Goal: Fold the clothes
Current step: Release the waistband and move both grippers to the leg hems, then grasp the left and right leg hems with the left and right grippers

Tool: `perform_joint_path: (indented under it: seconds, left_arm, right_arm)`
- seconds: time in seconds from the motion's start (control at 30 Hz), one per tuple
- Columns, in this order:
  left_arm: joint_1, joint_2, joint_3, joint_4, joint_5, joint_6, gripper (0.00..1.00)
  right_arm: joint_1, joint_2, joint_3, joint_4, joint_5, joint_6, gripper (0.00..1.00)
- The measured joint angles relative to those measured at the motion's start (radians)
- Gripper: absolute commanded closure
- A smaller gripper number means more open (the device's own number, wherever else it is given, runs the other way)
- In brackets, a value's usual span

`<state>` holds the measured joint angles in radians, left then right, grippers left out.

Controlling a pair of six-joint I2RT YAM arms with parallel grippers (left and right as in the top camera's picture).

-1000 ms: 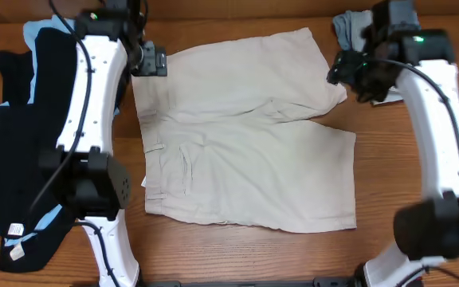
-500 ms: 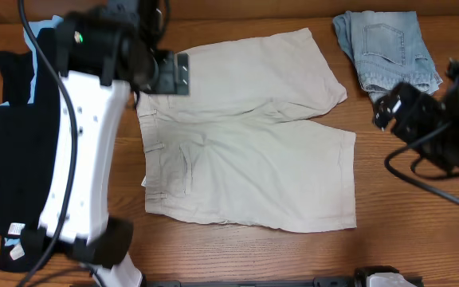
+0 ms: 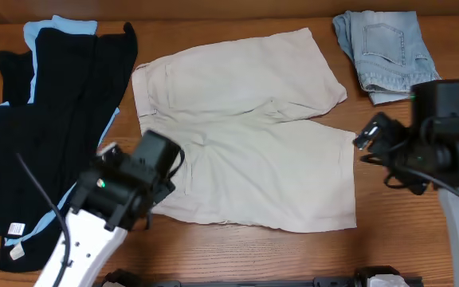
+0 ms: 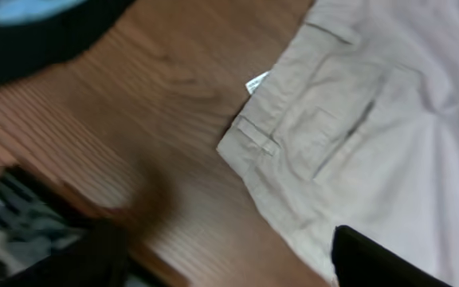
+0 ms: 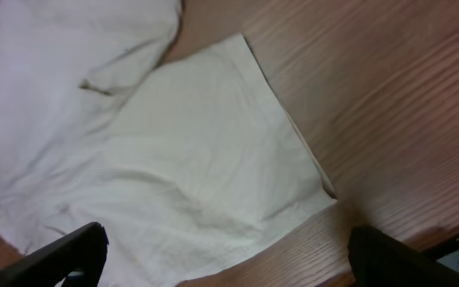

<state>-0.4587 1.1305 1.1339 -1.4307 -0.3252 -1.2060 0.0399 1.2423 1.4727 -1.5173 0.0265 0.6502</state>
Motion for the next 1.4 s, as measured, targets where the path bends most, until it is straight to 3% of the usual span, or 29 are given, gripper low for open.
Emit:
perform_joint_path:
  seconds: [0.17, 0.4, 0.53, 0.9, 1.1, 1.13, 1.17, 1.4]
  left_arm:
    - [0.0, -0.016, -0.227, 0.239, 0.007, -0.158, 0.25]
    - [0.023, 0.098, -0.356, 0.515, 0.096, -0.209, 0.27]
    - [0.075, 0.217, -0.364, 0.564, 0.165, -0.209, 0.4]
    - [0.178, 0.401, -0.366, 0.586, 0.322, -0.118, 0.53]
    - [0.179, 0.401, -0.366, 0.584, 0.321, -0.055, 0.78]
    - [0.179, 0.401, -0.366, 0.586, 0.321, -0.043, 0.93]
    - [0.179, 0.401, -0.366, 0.587, 0.321, -0.028, 0.96]
    - [0.179, 0.402, -0.366, 0.561, 0.314, 0.066, 0.96]
  right_arm:
    - [0.0, 0.026, -0.186, 0.099, -0.021, 0.005, 0.0]
    - [0.0, 0.04, -0.356, 0.191, -0.027, 0.009, 0.0]
    - [0.0, 0.04, -0.385, 0.2, -0.03, 0.018, 0.0]
    - [0.0, 0.04, -0.386, 0.198, -0.046, 0.026, 0.0]
    - [0.0, 0.04, -0.404, 0.197, -0.058, 0.027, 0.0]
    - [0.0, 0.04, -0.417, 0.202, -0.063, 0.027, 0.0]
    - [0.0, 0.04, -0.436, 0.208, -0.067, 0.027, 0.0]
    - [0.0, 0.04, -0.587, 0.298, -0.119, 0.054, 0.04]
